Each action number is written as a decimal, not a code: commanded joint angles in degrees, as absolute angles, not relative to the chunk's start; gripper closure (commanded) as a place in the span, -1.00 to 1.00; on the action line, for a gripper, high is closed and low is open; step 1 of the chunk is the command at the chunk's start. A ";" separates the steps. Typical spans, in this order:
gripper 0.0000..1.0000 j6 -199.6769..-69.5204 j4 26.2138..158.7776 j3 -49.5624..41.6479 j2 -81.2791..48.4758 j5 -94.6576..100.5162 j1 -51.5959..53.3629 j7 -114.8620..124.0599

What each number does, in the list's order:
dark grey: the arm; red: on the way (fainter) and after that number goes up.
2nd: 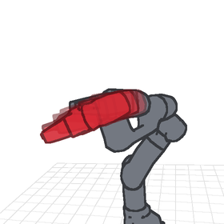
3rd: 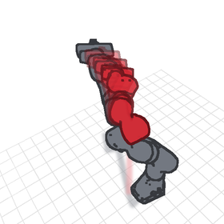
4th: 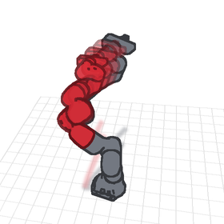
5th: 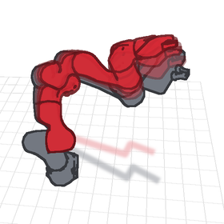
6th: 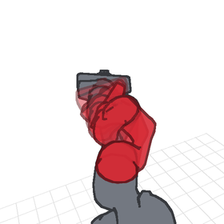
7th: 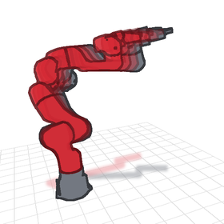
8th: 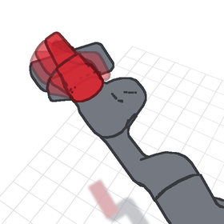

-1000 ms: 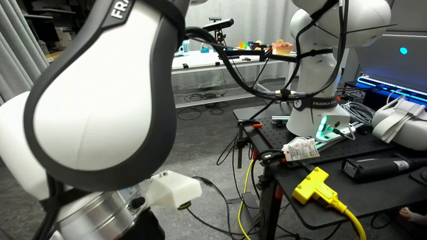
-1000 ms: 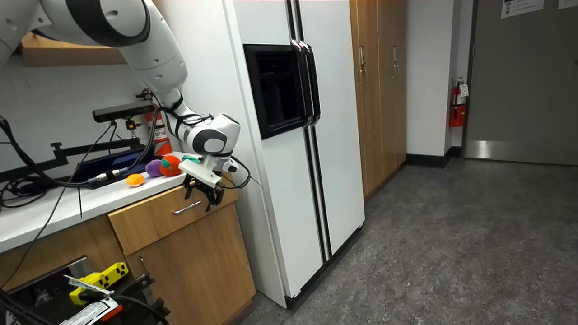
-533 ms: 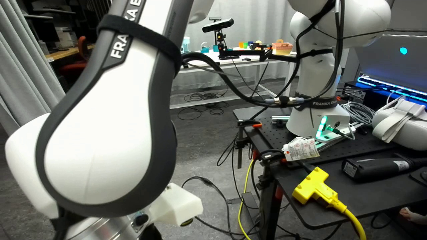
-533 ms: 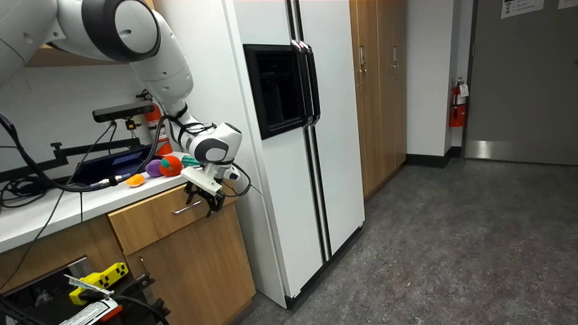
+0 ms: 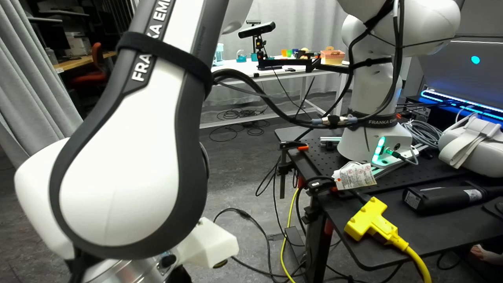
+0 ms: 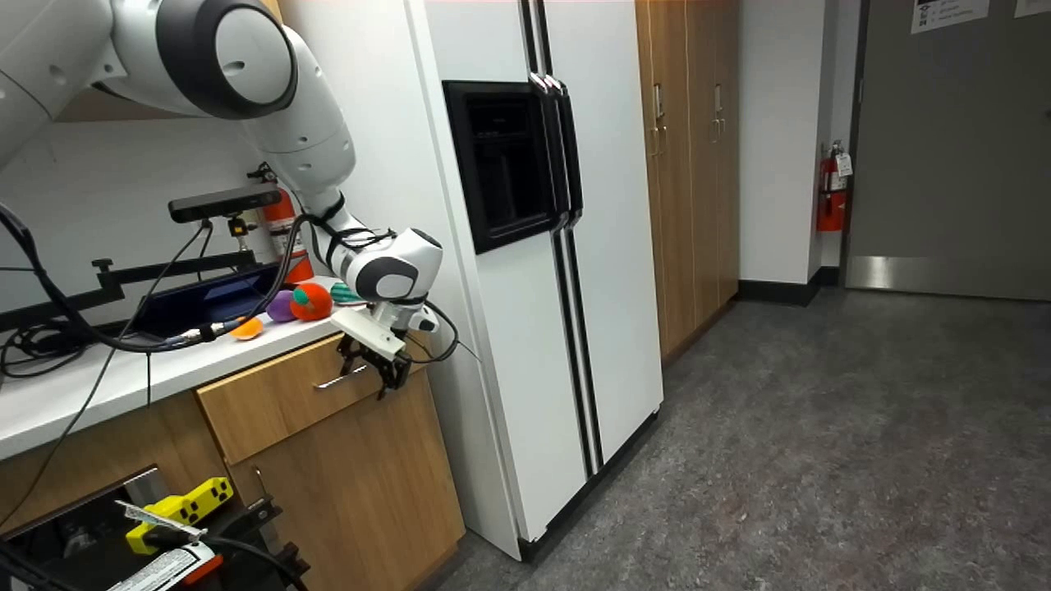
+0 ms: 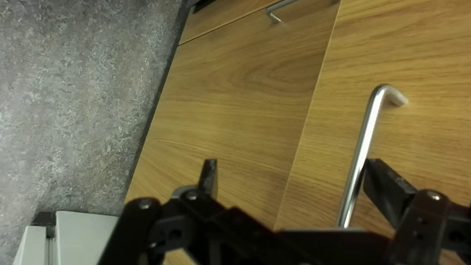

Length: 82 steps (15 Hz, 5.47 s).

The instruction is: Open the top drawer of the bottom cabinet.

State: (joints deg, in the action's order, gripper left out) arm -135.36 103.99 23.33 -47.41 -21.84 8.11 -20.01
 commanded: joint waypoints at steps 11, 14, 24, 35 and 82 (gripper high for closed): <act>-1.00 -137.46 117.37 16.71 -36.71 -20.16 4.01 -16.60; -1.00 -137.05 118.72 16.78 -33.62 -20.86 2.25 -17.28; -1.00 -140.61 121.30 16.36 -28.98 -19.59 1.65 -21.10; -1.00 -141.98 120.04 16.81 -30.99 -18.24 1.39 -23.25; 1.00 -142.41 123.74 11.18 -23.87 14.95 10.66 -27.18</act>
